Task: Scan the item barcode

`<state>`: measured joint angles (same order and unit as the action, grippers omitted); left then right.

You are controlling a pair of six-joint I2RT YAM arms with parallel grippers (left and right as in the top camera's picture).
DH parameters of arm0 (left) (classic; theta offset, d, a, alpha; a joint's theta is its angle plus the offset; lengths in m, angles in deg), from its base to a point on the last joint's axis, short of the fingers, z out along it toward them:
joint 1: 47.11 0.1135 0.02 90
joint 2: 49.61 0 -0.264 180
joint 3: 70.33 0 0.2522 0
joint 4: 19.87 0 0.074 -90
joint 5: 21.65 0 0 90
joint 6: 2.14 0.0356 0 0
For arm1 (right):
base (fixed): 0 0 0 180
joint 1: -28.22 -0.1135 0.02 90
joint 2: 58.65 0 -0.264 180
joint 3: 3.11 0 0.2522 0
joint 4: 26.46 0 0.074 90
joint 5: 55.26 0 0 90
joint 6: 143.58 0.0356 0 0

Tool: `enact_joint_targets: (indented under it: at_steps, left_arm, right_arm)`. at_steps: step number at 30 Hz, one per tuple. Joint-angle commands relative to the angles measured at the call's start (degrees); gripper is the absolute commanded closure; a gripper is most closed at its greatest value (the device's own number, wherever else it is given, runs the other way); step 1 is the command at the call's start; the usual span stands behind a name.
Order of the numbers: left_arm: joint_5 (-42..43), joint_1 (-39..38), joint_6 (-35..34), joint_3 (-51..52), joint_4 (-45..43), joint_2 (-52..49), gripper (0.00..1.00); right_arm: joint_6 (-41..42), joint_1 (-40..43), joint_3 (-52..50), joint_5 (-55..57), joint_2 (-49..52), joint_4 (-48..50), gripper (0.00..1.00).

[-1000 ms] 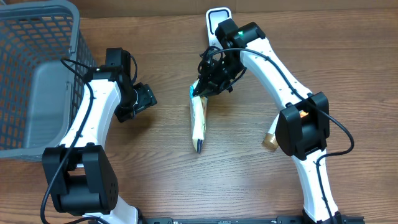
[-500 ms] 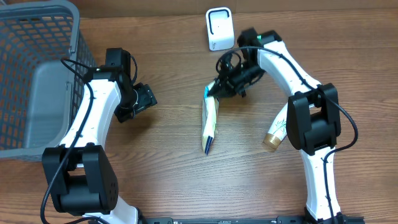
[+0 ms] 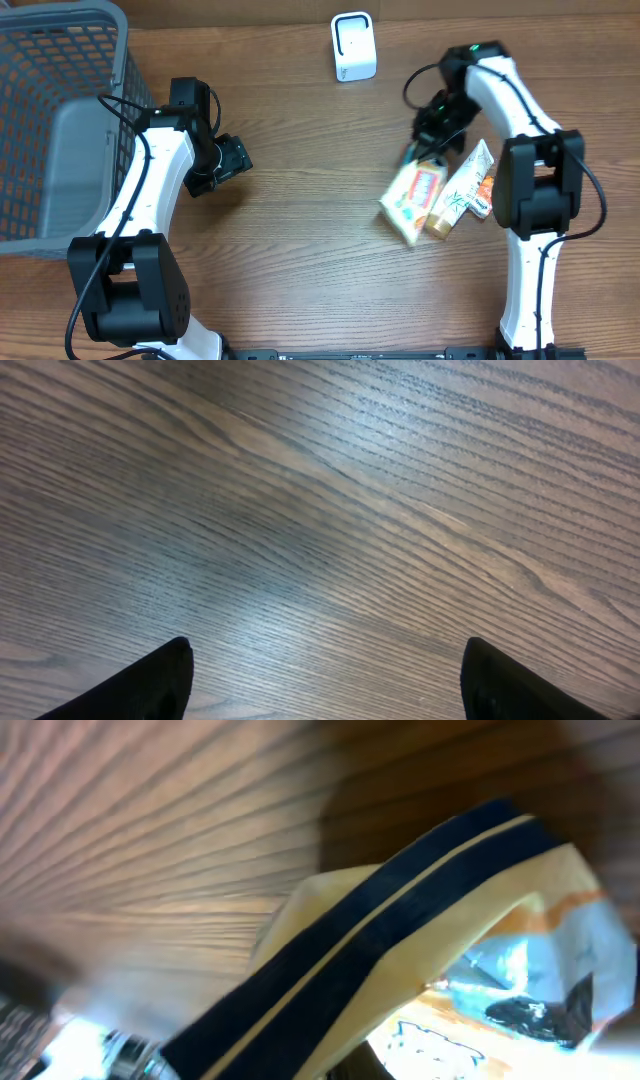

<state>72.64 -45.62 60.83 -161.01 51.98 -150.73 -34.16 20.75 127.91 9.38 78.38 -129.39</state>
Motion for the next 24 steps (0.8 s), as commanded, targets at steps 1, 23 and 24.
enact_joint_targets:
  at_steps: [1, 23, 24]
  left_arm:
    - [1.88, -0.04, 0.9, -0.81, -0.22, -0.13, 0.27]
    - [34.14, -13.86, 13.64, -0.48, -6.34, -4.63, 0.0]
    - [36.81, -14.1, 14.82, -0.46, -7.06, -5.73, 0.0]
  right_arm:
    - [-2.27, -0.68, 6.8, 7.48, -0.66, -2.99, 0.96]
    - [-4.5, -10.43, 11.17, -31.69, -0.68, 5.03, 0.96]
    - [-4.48, -10.38, 11.15, -32.89, -0.68, 5.44, 0.96]
